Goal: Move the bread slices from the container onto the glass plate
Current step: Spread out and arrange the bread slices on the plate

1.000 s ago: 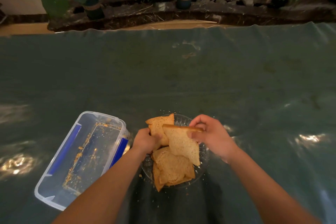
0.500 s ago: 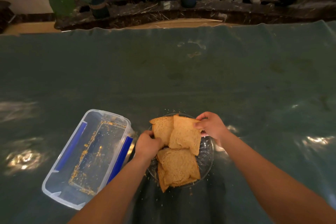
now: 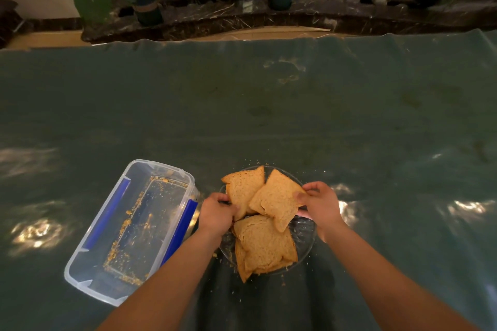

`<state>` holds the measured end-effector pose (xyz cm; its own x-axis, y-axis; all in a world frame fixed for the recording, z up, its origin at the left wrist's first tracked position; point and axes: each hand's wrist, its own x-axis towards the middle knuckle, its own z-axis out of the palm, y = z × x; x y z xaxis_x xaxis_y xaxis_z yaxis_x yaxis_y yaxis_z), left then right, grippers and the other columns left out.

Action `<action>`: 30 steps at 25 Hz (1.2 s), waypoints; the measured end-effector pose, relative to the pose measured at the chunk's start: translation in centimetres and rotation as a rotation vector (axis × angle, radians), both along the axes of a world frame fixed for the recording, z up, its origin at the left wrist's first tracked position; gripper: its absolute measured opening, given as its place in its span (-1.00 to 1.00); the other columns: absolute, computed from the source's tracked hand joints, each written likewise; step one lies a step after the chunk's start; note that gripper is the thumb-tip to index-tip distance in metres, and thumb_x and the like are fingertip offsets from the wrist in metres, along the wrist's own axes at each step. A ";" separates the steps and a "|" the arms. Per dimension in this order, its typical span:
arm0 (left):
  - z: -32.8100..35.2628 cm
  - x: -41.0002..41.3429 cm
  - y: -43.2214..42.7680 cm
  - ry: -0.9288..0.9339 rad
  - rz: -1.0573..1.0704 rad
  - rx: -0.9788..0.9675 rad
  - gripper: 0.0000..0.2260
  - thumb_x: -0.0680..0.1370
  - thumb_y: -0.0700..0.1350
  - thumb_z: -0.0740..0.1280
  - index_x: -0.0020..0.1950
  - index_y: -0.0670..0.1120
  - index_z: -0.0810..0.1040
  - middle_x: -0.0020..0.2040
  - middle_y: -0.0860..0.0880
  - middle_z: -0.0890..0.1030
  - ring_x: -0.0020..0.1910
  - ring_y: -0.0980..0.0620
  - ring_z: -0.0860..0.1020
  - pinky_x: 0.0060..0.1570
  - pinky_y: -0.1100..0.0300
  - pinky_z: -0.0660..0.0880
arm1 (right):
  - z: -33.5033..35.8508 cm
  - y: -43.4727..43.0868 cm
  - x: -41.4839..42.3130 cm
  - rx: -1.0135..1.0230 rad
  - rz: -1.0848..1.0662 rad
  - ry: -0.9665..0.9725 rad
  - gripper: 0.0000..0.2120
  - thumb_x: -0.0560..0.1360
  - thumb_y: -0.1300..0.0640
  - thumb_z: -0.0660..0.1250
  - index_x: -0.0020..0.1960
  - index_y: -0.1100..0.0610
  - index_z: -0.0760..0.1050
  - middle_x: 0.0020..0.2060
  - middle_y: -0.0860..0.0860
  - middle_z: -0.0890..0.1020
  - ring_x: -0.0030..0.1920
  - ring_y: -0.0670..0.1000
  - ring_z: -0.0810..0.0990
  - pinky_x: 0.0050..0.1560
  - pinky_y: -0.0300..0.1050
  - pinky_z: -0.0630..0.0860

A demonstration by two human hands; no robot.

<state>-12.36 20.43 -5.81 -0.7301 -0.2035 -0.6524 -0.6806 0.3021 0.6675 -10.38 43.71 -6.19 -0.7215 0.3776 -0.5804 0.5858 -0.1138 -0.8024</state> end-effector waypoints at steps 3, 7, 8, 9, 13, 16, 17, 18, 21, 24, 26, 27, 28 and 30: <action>-0.2 0.1 0.0 -0.007 0.018 0.035 -0.69 0.45 -0.23 0.48 0.16 -0.13 0.52 0.01 -0.15 0.66 -0.02 -0.13 0.66 0.04 -0.15 0.62 | -0.6 -0.4 0.6 0.017 -0.049 0.007 -0.79 0.45 0.34 0.46 -0.03 0.14 0.49 -0.05 0.13 0.68 -0.09 0.10 0.72 -0.21 0.04 0.71; 0.0 0.4 0.1 0.011 -0.024 0.035 -0.60 0.47 -0.20 0.46 0.30 -0.14 0.51 0.07 -0.13 0.66 0.04 -0.11 0.65 0.11 -0.13 0.60 | -0.8 -0.4 0.8 0.062 0.004 0.007 -0.79 0.46 0.28 0.46 -0.02 0.12 0.47 -0.01 0.13 0.67 -0.09 0.07 0.72 -0.20 0.02 0.71; 0.2 0.5 0.0 0.025 -0.041 0.017 -0.57 0.48 -0.19 0.45 0.34 -0.14 0.49 0.07 -0.13 0.66 0.04 -0.11 0.65 0.12 -0.12 0.60 | -0.6 -0.4 0.8 0.090 0.052 -0.002 -0.79 0.46 0.24 0.46 0.01 0.11 0.47 0.01 0.11 0.66 -0.09 0.06 0.71 -0.15 0.04 0.71; 0.3 0.7 0.0 0.043 -0.065 -0.012 -0.55 0.48 -0.17 0.45 0.36 -0.14 0.48 0.04 -0.11 0.68 0.03 -0.09 0.65 0.10 -0.09 0.60 | -0.4 -0.3 0.8 0.147 0.118 -0.013 -0.76 0.46 0.18 0.46 0.05 0.11 0.46 0.02 0.07 0.65 -0.10 0.05 0.71 -0.10 0.08 0.71; 1.2 2.2 -0.3 0.128 -0.185 -0.173 -0.53 0.46 -0.13 0.45 0.36 -0.09 0.46 -0.14 0.02 0.69 -0.12 0.09 0.64 -0.21 0.22 0.49 | 0.8 0.0 1.8 0.514 0.334 -0.022 -0.61 0.45 0.02 0.44 0.21 0.07 0.44 0.02 -0.09 0.59 -0.05 0.03 0.65 0.00 0.05 0.61; 1.6 3.7 -0.5 0.139 -0.297 -0.249 -0.60 0.48 -0.11 0.43 0.31 -0.05 0.48 -0.14 0.06 0.66 -0.14 0.13 0.61 -0.22 0.24 0.47 | 1.4 -0.2 3.9 0.633 0.288 0.036 -0.69 0.44 0.03 0.44 0.15 0.07 0.50 0.00 -0.09 0.58 -0.05 -0.03 0.59 -0.11 -0.11 0.44; 1.7 4.1 -0.6 0.135 -0.330 -0.258 -0.63 0.48 -0.09 0.43 0.27 -0.04 0.50 -0.16 0.10 0.64 -0.15 0.16 0.60 -0.22 0.24 0.48 | 1.6 -0.5 4.7 0.615 0.281 0.037 -0.74 0.45 0.02 0.43 0.10 0.06 0.52 -0.05 -0.09 0.60 -0.09 -0.04 0.60 -0.16 -0.12 0.42; 1.7 4.5 -0.6 0.131 -0.348 -0.260 -0.67 0.49 -0.10 0.43 0.24 -0.03 0.52 -0.18 0.13 0.62 -0.17 0.19 0.59 -0.22 0.25 0.48 | 1.7 -0.8 5.5 0.591 0.298 0.017 -0.80 0.46 -0.01 0.41 0.04 0.04 0.54 -0.12 -0.09 0.62 -0.12 -0.03 0.61 -0.19 -0.12 0.44; 2.0 4.9 -0.6 0.116 -0.369 -0.234 -0.69 0.50 -0.15 0.40 0.24 -0.03 0.53 -0.19 0.15 0.61 -0.19 0.22 0.58 -0.24 0.28 0.47 | 2.0 -2.0 7.1 0.596 0.466 -0.071 -0.76 0.48 -0.12 0.38 -0.13 0.06 0.56 -0.25 -0.05 0.65 -0.18 -0.01 0.63 -0.15 -0.08 0.52; 2.3 4.9 -0.5 0.079 -0.350 -0.193 -0.68 0.51 -0.19 0.38 0.26 -0.06 0.51 -0.11 0.06 0.64 -0.12 0.11 0.62 -0.14 0.18 0.53 | 1.8 -3.2 7.3 0.687 0.569 -0.066 -0.68 0.49 -0.11 0.35 -0.18 0.16 0.54 -0.30 0.01 0.65 -0.24 0.01 0.61 -0.20 -0.08 0.52; 2.4 5.1 -0.5 0.085 -0.316 -0.207 -0.71 0.52 -0.20 0.34 0.24 -0.06 0.52 -0.10 0.02 0.65 -0.14 0.07 0.62 -0.16 0.16 0.53 | 1.6 -3.9 7.1 0.692 0.584 -0.087 -0.72 0.47 -0.07 0.37 -0.17 0.16 0.48 -0.35 -0.01 0.59 -0.31 -0.02 0.55 -0.31 -0.13 0.46; 2.5 5.1 -0.4 0.092 -0.299 -0.221 -0.72 0.53 -0.21 0.32 0.23 -0.05 0.52 -0.09 0.01 0.65 -0.15 0.06 0.61 -0.19 0.16 0.52 | 1.5 -4.2 7.1 0.688 0.594 -0.103 -0.74 0.44 -0.05 0.39 -0.17 0.13 0.44 -0.36 -0.04 0.55 -0.33 -0.05 0.52 -0.36 -0.17 0.41; 2.6 5.1 -0.3 0.097 -0.285 -0.227 -0.72 0.53 -0.23 0.30 0.23 -0.05 0.52 -0.09 0.00 0.64 -0.16 0.05 0.60 -0.22 0.17 0.51 | 1.4 -4.3 7.0 0.680 0.599 -0.115 -0.75 0.42 -0.04 0.41 -0.18 0.08 0.40 -0.36 -0.07 0.53 -0.34 -0.07 0.50 -0.38 -0.20 0.37; 2.7 5.2 -0.3 0.081 -0.246 -0.183 -0.69 0.51 -0.26 0.32 0.24 -0.04 0.51 -0.05 0.01 0.63 -0.10 0.05 0.61 -0.18 0.16 0.54 | 1.1 -4.5 7.0 0.640 0.584 -0.142 -0.73 0.38 -0.02 0.46 -0.19 0.01 0.36 -0.33 -0.09 0.55 -0.31 -0.05 0.55 -0.36 -0.17 0.43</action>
<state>-7.21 20.10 -3.10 -0.8200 -0.1230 -0.5590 -0.5192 0.5709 0.6360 -3.36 39.19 -5.06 -0.8379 0.2544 -0.4829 0.5094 0.6822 -0.5245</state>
